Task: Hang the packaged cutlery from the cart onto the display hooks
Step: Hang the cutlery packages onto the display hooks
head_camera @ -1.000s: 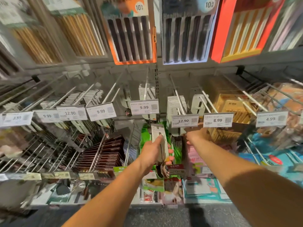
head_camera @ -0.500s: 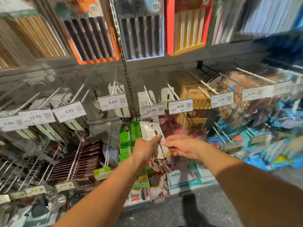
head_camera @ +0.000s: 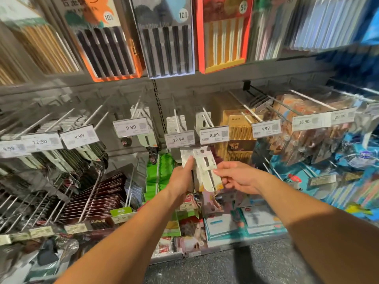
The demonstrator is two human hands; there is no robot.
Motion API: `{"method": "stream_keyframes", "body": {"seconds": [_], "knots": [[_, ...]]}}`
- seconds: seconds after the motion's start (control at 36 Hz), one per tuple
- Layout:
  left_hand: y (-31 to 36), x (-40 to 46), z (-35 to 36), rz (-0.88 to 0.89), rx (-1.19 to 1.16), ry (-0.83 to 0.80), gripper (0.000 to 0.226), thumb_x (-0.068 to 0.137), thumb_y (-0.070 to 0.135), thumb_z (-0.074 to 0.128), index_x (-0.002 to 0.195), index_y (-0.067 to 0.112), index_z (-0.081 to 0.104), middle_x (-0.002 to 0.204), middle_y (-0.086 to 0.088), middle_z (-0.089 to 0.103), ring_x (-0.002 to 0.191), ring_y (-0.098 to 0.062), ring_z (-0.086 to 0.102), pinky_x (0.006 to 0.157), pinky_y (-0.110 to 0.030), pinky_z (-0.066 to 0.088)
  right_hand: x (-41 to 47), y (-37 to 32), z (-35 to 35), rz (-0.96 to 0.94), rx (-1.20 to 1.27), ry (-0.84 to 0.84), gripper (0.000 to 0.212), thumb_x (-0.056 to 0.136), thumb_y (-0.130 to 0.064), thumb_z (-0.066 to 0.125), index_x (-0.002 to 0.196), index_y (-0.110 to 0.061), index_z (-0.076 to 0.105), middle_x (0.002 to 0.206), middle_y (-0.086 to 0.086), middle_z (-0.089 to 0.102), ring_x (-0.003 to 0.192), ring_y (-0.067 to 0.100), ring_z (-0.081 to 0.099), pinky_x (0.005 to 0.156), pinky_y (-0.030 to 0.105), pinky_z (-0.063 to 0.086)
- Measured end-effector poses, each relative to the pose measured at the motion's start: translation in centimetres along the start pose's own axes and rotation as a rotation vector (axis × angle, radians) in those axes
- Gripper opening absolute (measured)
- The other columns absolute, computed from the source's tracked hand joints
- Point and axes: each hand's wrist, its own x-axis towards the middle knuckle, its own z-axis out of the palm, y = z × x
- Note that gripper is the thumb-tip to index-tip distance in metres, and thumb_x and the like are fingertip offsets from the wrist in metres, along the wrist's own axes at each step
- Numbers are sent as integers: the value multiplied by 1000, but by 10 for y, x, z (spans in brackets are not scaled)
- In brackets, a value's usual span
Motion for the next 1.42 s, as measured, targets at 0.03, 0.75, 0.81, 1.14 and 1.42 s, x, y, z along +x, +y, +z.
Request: {"method": "stream_keyframes", "body": {"seconds": [0.03, 0.75, 0.81, 1.14, 1.42], "knots": [[0, 1, 2, 4, -9, 13, 51, 100, 49, 49, 93, 1, 67, 65, -10, 68, 62, -27, 61, 65, -40, 49, 0, 0, -6, 5, -10, 3, 32, 90, -13, 68, 119, 0, 62, 97, 12, 54, 59, 6, 50, 50, 18, 44], [4, 15, 13, 73, 18, 60, 58, 104, 46, 41, 94, -3, 70, 73, -11, 68, 64, -25, 63, 60, -30, 50, 35, -24, -29, -170, 81, 212, 31, 87, -6, 70, 116, -2, 60, 99, 15, 74, 88, 21, 75, 78, 30, 61], [4, 15, 13, 69, 22, 61, 59, 104, 46, 40, 97, -5, 69, 75, -12, 67, 66, -26, 63, 64, -33, 51, 35, -25, -30, -163, 65, 221, 28, 89, -6, 68, 116, -2, 61, 99, 13, 74, 86, 21, 75, 75, 28, 61], [4, 14, 16, 20, 18, 25, 44, 93, 42, 64, 105, -1, 56, 88, -16, 69, 77, -31, 64, 81, -56, 55, 65, -54, -13, -59, -3, 567, 24, 95, 11, 47, 97, -11, 55, 116, 14, 61, 79, 30, 67, 51, 28, 56], [-5, 26, 24, 42, -29, -8, 1, 93, 13, 67, 93, 12, 68, 77, -5, 72, 66, -23, 65, 56, -30, 51, 48, -42, 3, 94, -117, 317, 46, 95, -14, 63, 136, -1, 49, 119, 19, 66, 94, 28, 70, 82, 34, 59]]}}
